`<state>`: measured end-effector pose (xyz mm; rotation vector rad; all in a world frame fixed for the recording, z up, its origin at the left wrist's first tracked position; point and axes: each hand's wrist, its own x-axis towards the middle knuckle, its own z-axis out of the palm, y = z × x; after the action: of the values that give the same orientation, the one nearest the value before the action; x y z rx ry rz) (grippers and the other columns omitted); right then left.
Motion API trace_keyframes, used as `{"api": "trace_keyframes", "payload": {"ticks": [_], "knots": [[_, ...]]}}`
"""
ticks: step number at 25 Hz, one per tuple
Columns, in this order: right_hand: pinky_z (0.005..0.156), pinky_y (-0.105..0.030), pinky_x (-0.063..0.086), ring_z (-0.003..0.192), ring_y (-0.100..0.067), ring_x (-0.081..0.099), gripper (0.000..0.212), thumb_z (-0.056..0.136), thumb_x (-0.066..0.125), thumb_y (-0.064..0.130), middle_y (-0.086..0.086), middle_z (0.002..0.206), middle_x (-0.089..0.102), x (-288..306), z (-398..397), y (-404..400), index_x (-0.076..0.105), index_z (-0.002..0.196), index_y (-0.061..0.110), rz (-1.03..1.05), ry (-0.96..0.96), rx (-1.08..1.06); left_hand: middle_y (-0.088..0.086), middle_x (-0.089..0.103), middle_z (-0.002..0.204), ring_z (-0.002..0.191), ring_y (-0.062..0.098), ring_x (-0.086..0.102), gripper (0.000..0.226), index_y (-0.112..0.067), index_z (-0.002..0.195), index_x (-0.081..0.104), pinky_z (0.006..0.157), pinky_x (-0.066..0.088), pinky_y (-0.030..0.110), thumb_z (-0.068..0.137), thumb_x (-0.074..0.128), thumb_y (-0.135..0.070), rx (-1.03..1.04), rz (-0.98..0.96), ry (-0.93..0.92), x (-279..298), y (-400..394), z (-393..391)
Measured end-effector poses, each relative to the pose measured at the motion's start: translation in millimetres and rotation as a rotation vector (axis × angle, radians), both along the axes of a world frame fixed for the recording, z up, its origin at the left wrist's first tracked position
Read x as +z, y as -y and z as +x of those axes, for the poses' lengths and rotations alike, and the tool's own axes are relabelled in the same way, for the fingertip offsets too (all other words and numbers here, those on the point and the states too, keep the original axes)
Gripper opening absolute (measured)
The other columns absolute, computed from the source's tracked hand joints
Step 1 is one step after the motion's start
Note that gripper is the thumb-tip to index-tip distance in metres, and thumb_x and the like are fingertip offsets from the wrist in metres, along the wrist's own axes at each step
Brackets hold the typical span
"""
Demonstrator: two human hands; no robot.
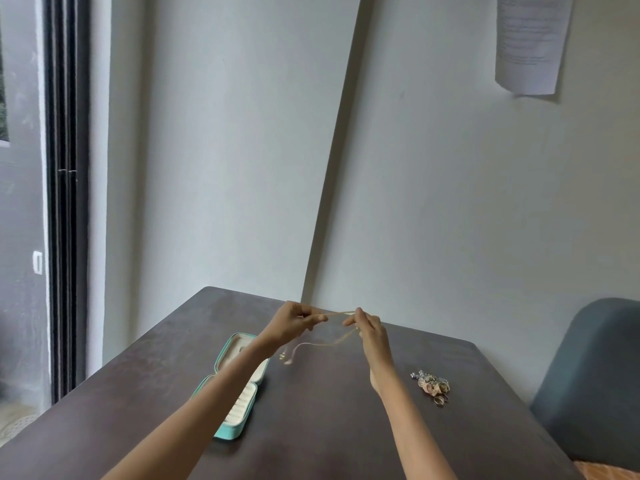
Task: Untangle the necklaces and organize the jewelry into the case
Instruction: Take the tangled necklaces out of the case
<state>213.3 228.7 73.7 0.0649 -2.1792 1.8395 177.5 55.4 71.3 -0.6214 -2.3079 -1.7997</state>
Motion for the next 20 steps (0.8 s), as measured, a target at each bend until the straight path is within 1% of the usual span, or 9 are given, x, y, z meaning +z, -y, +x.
{"api": "trace_keyframes", "payload": {"ticks": [2,4,5,7,10,13,15,18,20], "knots": [[0.093,-0.03,0.041,0.095,-0.011,0.056,0.04,0.099,0.042,0.032,-0.001,0.092,0.061,-4.4,0.4,0.6,0.064,0.073,0.012,-0.189,-0.021,-0.025,-0.006,0.059,0.057,0.046,0.005,0.038,0.023,-0.023,0.062,0.069,0.048,0.031,0.021,0.085,0.069,-0.02,0.039,0.03,0.007,-5.6,-2.6,-3.2],[0.086,-0.031,0.048,0.08,-0.014,0.058,0.036,0.1,0.041,0.027,-0.003,0.078,0.06,-5.2,0.2,-0.6,0.061,0.075,0.01,-0.41,-0.06,-0.017,-0.008,0.062,0.058,0.045,0.0,0.04,0.027,-0.025,0.058,0.068,0.049,0.032,0.021,0.084,0.07,-0.019,0.1,0.06,0.003,-10.9,-2.6,-6.7],[0.079,-0.03,0.05,0.073,-0.015,0.058,0.034,0.1,0.041,0.025,-0.004,0.073,0.06,-6.1,0.4,-2.6,0.061,0.078,0.008,-0.434,-0.07,0.017,-0.011,0.062,0.055,0.045,-0.002,0.04,0.027,-0.025,0.057,0.068,0.049,0.032,0.019,0.083,0.071,-0.019,0.119,0.052,-0.007,-13.0,-1.4,-8.0],[0.063,-0.028,0.05,0.061,-0.016,0.059,0.031,0.1,0.041,0.023,-0.005,0.064,0.06,-10.4,1.3,-8.7,0.06,0.083,0.006,-0.391,-0.031,0.111,-0.012,0.061,0.054,0.046,-0.001,0.041,0.02,-0.021,0.063,0.07,0.049,0.033,0.017,0.083,0.071,-0.02,0.145,0.032,-0.03,-14.8,0.7,-8.5],[0.051,-0.027,0.048,0.048,-0.015,0.053,0.026,0.097,0.048,0.021,-0.004,0.056,0.055,-12.0,4.4,-14.1,0.059,0.078,0.007,-0.37,0.077,0.177,-0.007,0.062,0.06,0.045,-0.001,0.044,0.01,-0.013,0.075,0.071,0.049,0.036,0.015,0.084,0.069,-0.016,0.16,0.124,-0.019,-12.2,0.8,-6.9],[0.046,-0.023,0.039,0.042,-0.013,0.043,0.03,0.092,0.056,0.023,-0.002,0.051,0.047,-9.8,7.4,-17.3,0.052,0.064,0.012,-0.413,0.102,0.196,-0.004,0.06,0.06,0.044,0.0,0.044,0.008,-0.014,0.078,0.07,0.046,0.035,0.014,0.086,0.067,-0.016,0.137,0.171,-0.024,-4.6,-3.4,-2.6],[0.045,-0.022,0.037,0.042,-0.012,0.041,0.032,0.091,0.057,0.022,-0.001,0.049,0.045,-8.4,9.4,-18.6,0.048,0.061,0.013,-0.482,0.094,0.197,-0.01,0.06,0.058,0.047,-0.003,0.048,0.008,-0.013,0.081,0.07,0.049,0.036,0.012,0.087,0.066,-0.016,0.122,0.141,-0.024,-4.1,-2.1,-2.4],[0.045,-0.021,0.044,0.043,-0.01,0.046,0.029,0.093,0.053,0.019,0.001,0.049,0.048,-9.1,7.6,-25.1,0.047,0.065,0.013,-0.691,0.061,0.149,-0.016,0.066,0.061,0.056,-0.006,0.053,0.007,-0.007,0.086,0.072,0.057,0.04,0.01,0.086,0.067,-0.012,0.051,-0.014,-0.04,-10.6,3.5,-3.8],[0.053,-0.023,0.053,0.049,-0.011,0.056,0.027,0.095,0.05,0.017,0.001,0.054,0.055,-8.0,6.4,-32.3,0.048,0.068,0.012,-0.809,0.017,0.123,-0.01,0.071,0.077,0.062,-0.006,0.057,0.008,-0.008,0.088,0.074,0.065,0.045,0.013,0.085,0.068,-0.011,0.033,-0.106,-0.061,-14.1,7.6,-4.3]]}}
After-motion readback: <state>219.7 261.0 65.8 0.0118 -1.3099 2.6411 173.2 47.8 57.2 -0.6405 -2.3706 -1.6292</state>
